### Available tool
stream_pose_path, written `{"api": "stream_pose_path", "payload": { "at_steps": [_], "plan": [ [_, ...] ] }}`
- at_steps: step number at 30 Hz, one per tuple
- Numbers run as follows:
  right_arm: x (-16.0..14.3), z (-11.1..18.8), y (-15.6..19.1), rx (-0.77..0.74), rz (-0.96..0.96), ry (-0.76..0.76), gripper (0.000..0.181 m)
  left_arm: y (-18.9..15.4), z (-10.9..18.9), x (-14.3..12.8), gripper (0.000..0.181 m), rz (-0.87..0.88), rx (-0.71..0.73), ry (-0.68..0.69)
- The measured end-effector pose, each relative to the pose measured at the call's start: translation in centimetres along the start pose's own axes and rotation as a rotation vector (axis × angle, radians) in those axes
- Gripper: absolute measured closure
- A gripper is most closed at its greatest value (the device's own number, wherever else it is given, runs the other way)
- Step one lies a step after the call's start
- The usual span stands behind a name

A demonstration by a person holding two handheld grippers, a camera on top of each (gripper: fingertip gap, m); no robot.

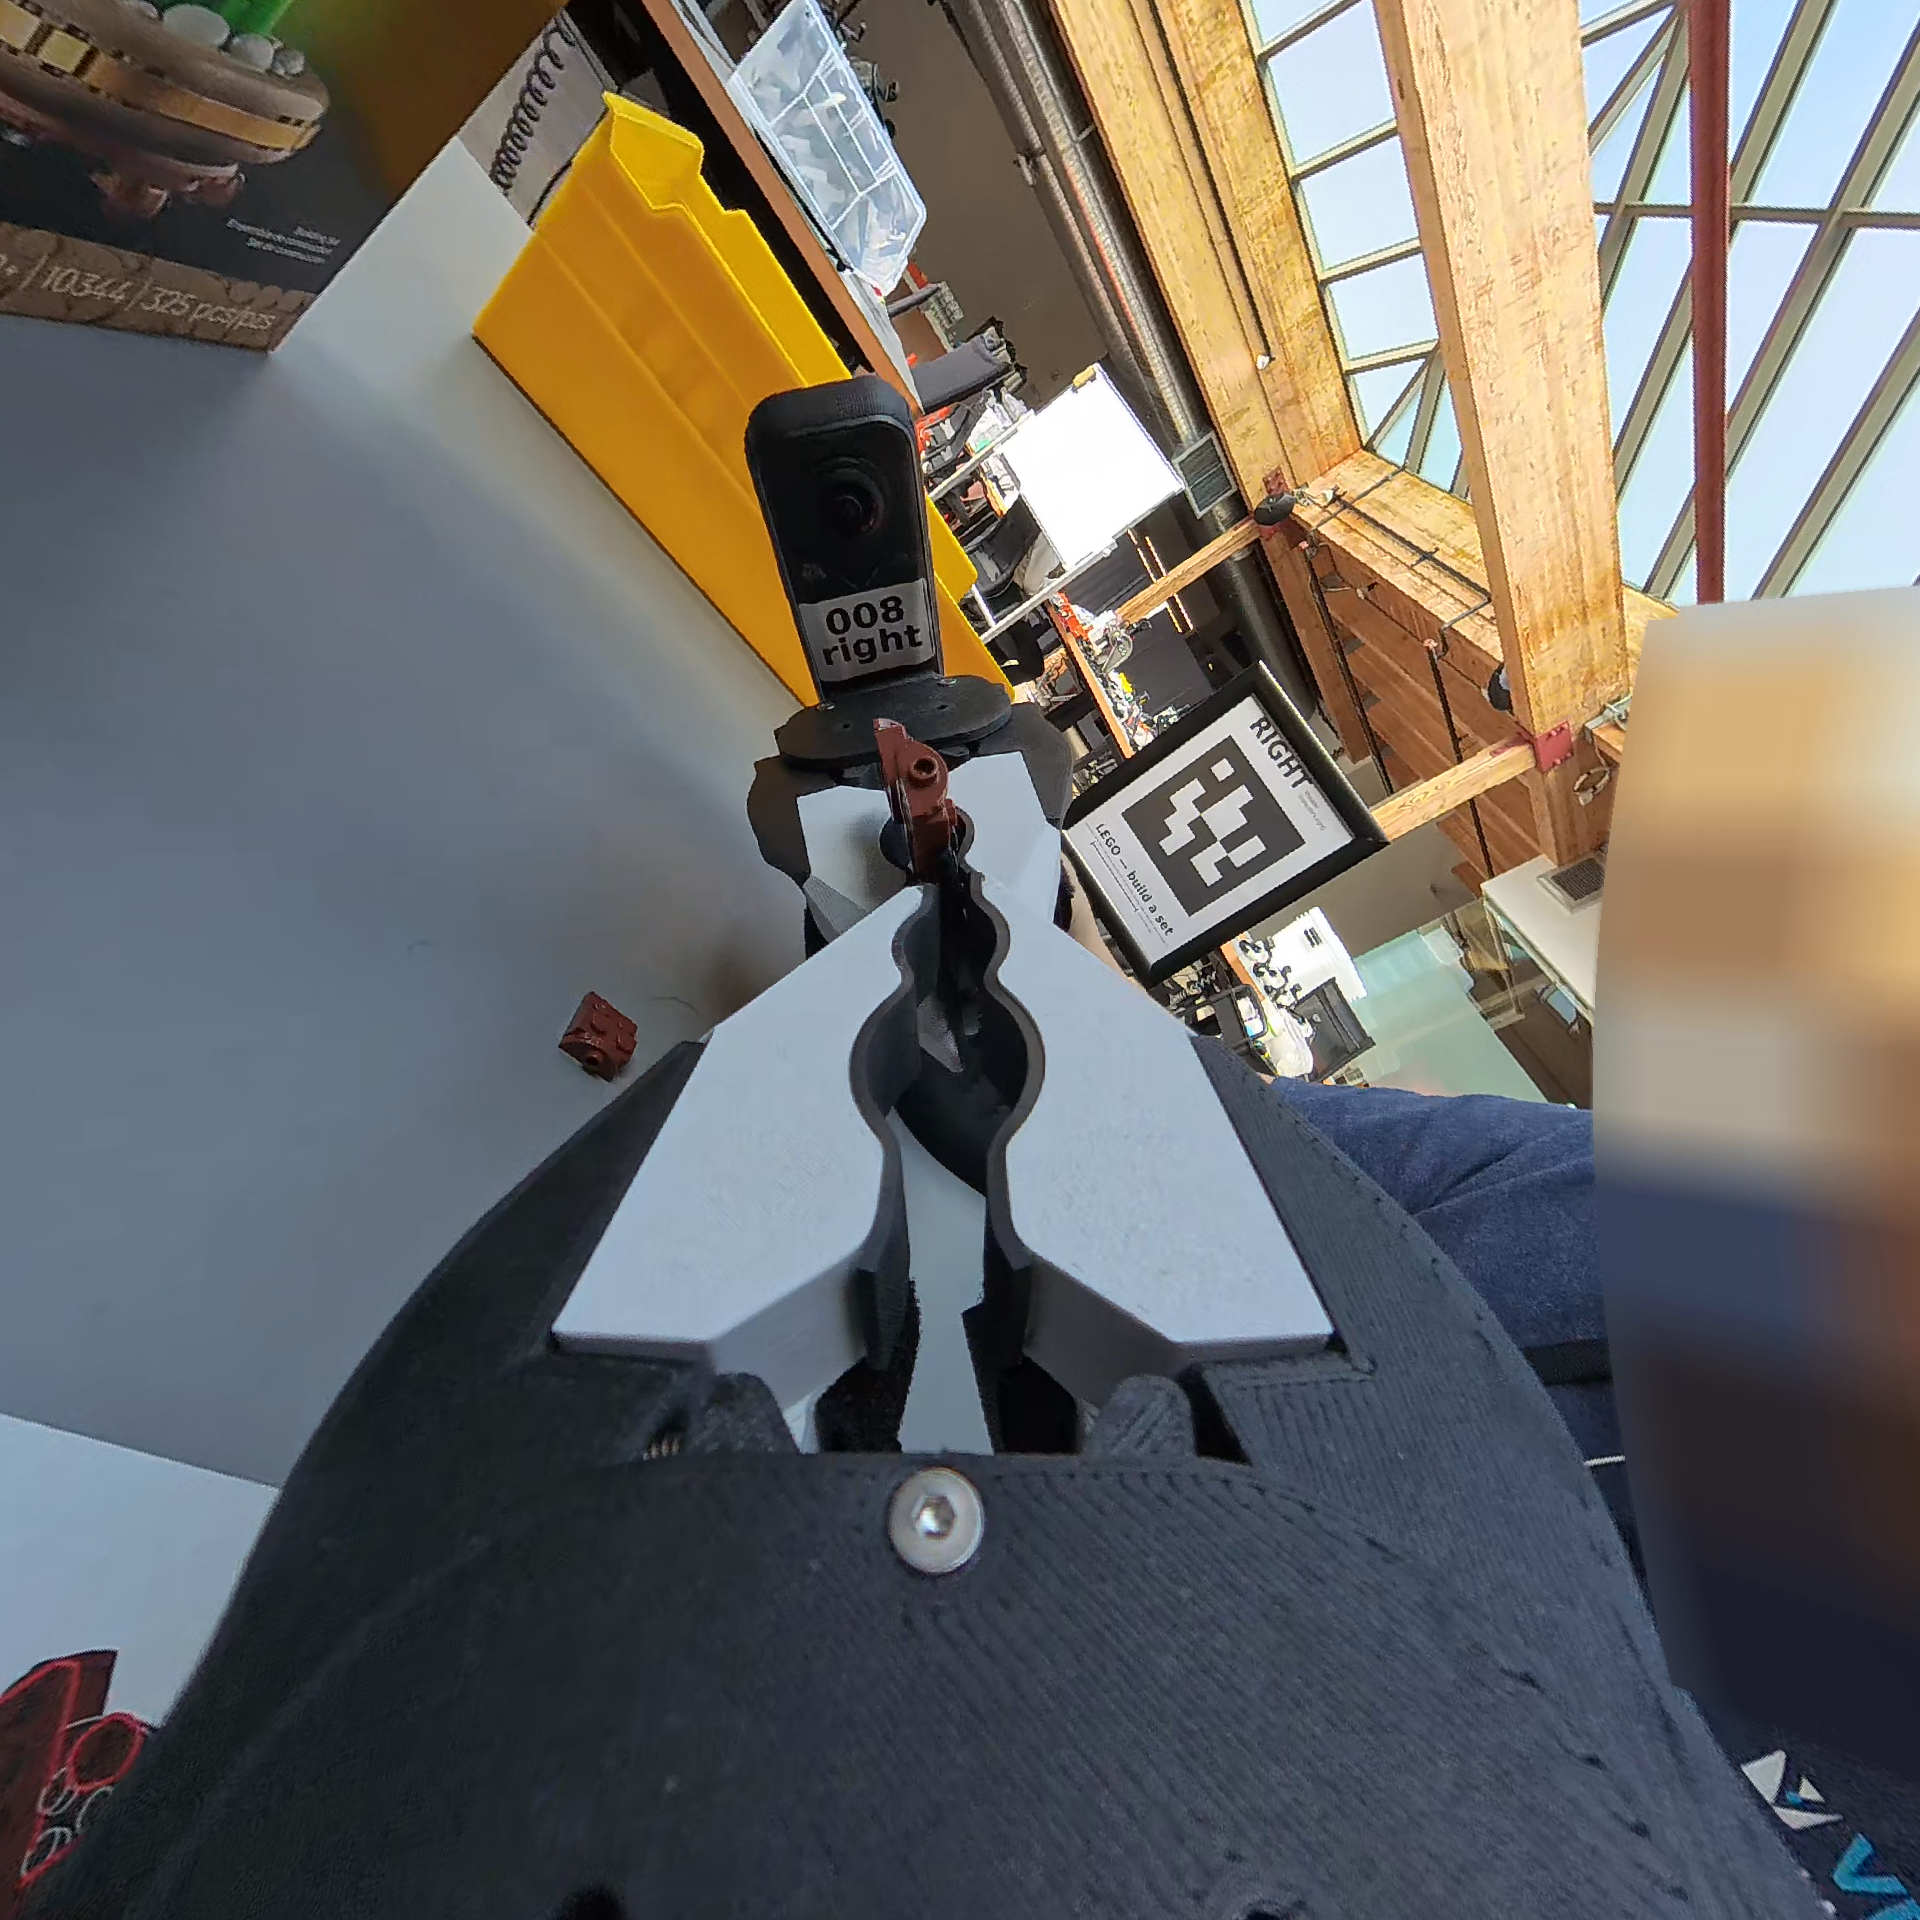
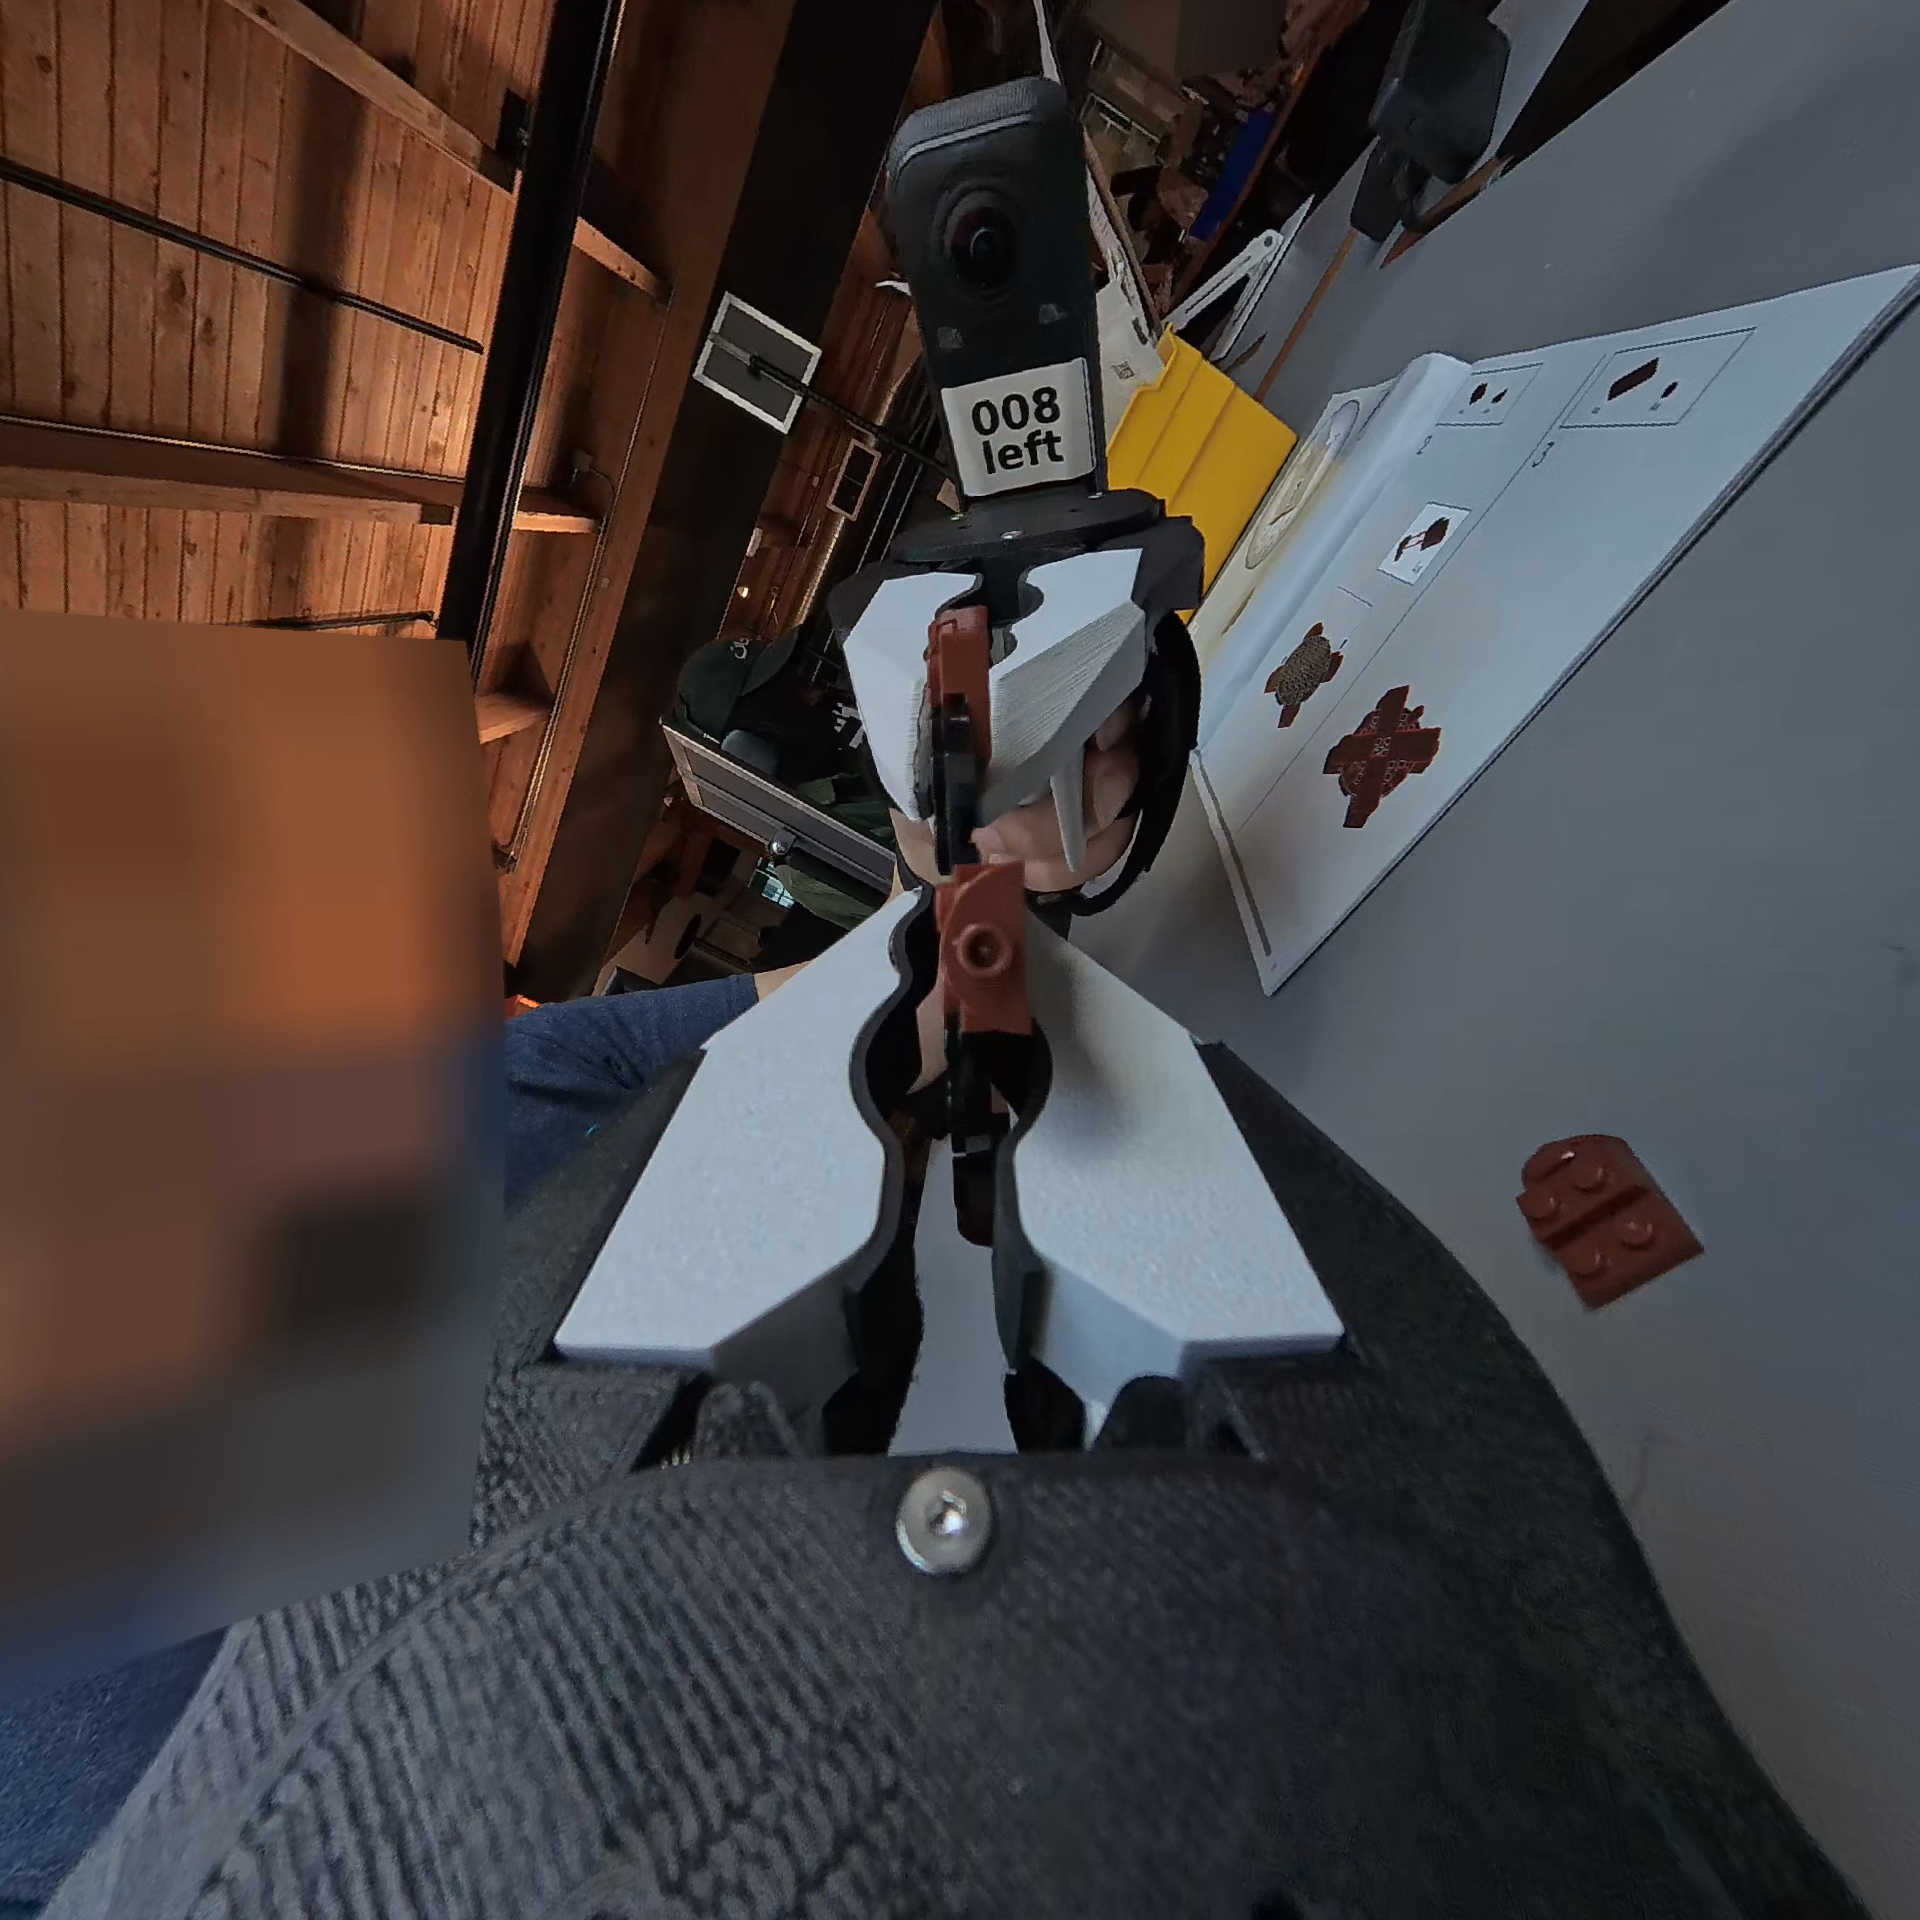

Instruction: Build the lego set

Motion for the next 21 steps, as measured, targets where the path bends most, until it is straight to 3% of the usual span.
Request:
{"api": "stream_pose_path", "payload": {
  "at_steps": [12,14,17,21],
  "plan": [
    [0.3,0.6,-0.1,-0.030,-0.017,-0.023,0.177,0.7,-0.1,-0.2,0.179,0.041,-0.006,-0.007],
    [0.6,1.1,0.1,-0.012,-0.038,-0.043,0.177,0.7,0.0,0.2,0.150,0.021,-0.010,-0.027],
    [1.6,2.9,0.4,-0.046,-0.012,-0.084,0.177,0.8,0.6,0.6,0.141,-0.117,0.040,0.001],
    [3.0,5.8,0.2,-0.119,0.013,-0.157,0.178,1.1,-0.1,-1.2,0.140,-0.496,0.184,0.273]
  ]
}}
Point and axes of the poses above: each gripper's, where its closed fingertips meet, z back along the fingers, x out of its top, y = z × x across the jaws, the point moved 9 cm from there along z, back along the fingers, and after that the axes turned 9 degrees about -y, right-handed, at the moved point
